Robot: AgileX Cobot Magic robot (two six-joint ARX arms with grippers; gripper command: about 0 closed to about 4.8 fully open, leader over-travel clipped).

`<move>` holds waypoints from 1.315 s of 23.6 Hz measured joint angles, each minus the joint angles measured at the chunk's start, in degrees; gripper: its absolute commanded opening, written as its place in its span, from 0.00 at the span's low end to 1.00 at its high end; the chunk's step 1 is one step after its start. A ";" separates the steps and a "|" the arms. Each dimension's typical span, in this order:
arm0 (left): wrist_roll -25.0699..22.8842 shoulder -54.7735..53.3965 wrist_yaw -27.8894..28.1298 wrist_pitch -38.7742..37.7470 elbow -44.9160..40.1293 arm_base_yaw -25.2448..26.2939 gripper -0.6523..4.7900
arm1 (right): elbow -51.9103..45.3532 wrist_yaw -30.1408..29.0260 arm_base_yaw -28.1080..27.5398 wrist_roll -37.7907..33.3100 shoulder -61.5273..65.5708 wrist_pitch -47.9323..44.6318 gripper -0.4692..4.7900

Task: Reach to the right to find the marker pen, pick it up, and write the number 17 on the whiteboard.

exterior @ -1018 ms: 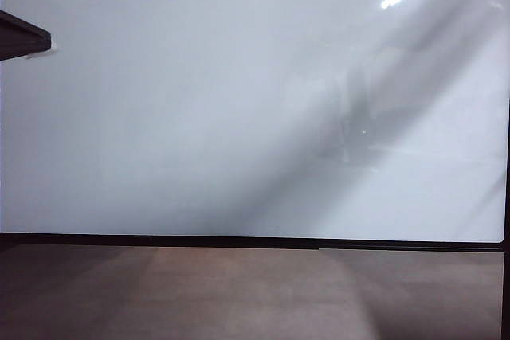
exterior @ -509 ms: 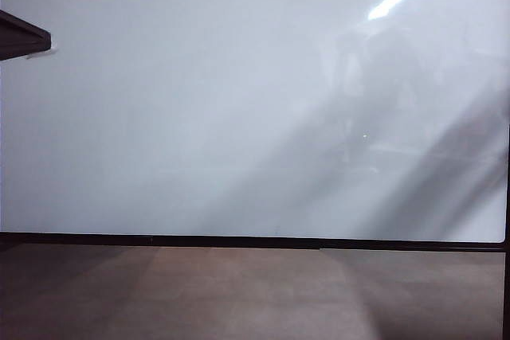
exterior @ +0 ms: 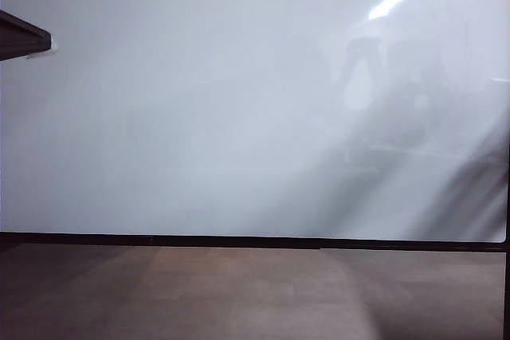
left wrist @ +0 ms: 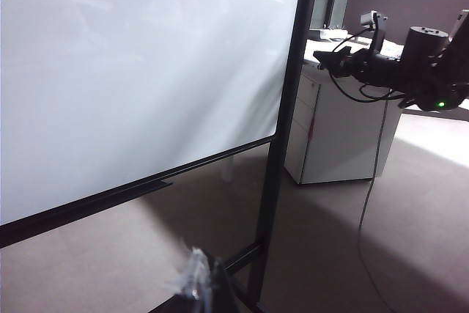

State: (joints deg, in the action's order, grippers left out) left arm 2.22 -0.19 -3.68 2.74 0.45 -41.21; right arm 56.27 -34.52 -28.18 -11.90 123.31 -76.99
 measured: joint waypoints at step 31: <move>0.00 0.00 0.00 0.00 0.00 0.00 0.11 | 5.07 1.95 2.91 6.10 1.27 11.96 0.30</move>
State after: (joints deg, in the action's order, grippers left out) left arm 2.22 -0.19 -3.68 2.74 0.45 -41.21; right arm 61.34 -32.58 -25.28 -5.80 124.57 -65.04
